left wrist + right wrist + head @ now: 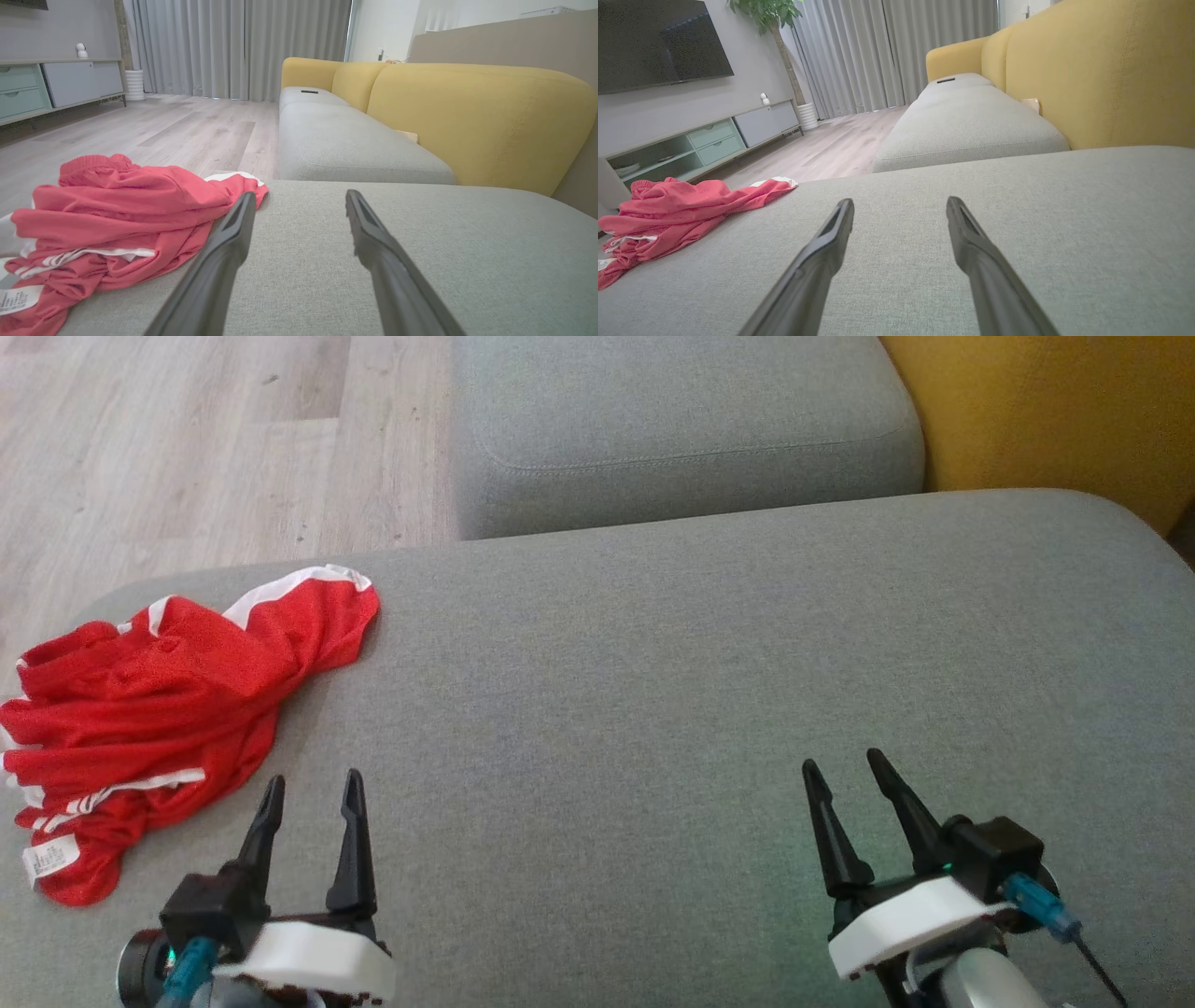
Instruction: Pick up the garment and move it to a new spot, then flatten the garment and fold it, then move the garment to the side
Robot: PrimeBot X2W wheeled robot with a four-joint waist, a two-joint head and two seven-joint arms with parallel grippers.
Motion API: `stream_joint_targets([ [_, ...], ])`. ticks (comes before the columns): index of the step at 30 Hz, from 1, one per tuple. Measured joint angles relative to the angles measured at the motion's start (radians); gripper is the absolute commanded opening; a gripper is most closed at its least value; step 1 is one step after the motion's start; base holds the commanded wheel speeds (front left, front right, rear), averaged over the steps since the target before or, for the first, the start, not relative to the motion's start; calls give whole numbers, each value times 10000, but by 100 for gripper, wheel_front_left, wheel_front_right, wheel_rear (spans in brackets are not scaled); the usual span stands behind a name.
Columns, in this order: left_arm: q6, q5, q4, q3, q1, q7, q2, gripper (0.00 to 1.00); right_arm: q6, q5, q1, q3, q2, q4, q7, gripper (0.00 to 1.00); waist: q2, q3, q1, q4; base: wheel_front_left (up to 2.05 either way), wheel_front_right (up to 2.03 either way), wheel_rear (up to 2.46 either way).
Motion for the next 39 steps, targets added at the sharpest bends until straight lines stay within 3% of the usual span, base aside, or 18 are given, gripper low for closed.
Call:
stream_joint_targets([
  [15, -104, 1824, -228, 244, 208, -399, -153, 100, 2, -1939, -58, 123, 21, 86, -399, 100, 0, -51, 0, 2, 0, 0, 0],
  [31, -412, 1820, 115, 608, 337, -399, -322, 100, 2, -1948, -59, 46, 42, 186, -399, 100, 0, 68, 0, 89, 0, 0, 0],
  [39, -410, 1793, 357, 855, 335, -399, -472, 100, 2, -1718, -51, 276, 67, 439, -401, 100, 0, 88, 0, 659, 0, 0, 0],
])
